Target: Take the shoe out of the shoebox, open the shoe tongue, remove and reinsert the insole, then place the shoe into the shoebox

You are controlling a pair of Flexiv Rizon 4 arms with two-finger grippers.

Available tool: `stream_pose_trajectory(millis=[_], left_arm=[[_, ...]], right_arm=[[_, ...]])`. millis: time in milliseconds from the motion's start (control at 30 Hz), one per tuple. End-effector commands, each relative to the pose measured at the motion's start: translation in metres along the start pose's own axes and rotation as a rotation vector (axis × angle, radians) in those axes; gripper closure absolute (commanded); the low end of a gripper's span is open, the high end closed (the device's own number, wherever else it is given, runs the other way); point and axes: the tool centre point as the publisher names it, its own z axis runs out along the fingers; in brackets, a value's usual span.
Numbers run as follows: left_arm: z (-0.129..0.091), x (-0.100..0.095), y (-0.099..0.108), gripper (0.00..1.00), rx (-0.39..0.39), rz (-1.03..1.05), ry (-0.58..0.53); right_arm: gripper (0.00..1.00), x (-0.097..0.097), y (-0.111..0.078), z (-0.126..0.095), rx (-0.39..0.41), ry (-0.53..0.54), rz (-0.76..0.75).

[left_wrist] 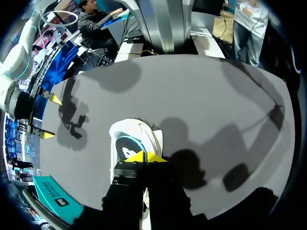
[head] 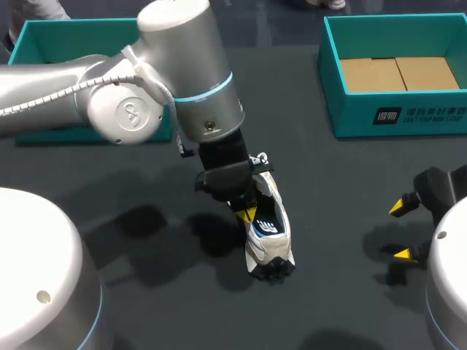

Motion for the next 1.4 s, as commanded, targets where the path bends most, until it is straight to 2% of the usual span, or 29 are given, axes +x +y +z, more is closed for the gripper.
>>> stream_pose_trajectory(millis=[33,500,733,867,1067,1400], left_arm=[[0.016,-0.008,0.004,1.00,0.005,0.008,0.029],[0.047,-0.016,0.008,1.00,0.003,0.023,0.100],[0.060,-0.011,0.012,1.00,0.009,0.012,0.129],[0.054,-0.011,0.012,1.00,0.006,0.014,0.125],[0.045,-0.016,0.013,1.00,-0.037,0.026,0.140],[0.081,-0.010,0.023,1.00,-0.053,-0.003,0.176]], right_arm=[[0.00,0.002,0.000,-0.001,0.001,-0.003,-0.001],[0.00,0.002,0.000,-0.001,0.001,-0.003,-0.001],[0.00,0.002,0.000,-0.001,0.001,-0.003,-0.001],[0.00,0.002,0.000,-0.001,0.001,-0.003,-0.001],[0.00,0.002,0.000,-0.001,0.001,-0.003,-0.001],[0.00,0.002,0.000,-0.001,0.001,-0.003,-0.001]])
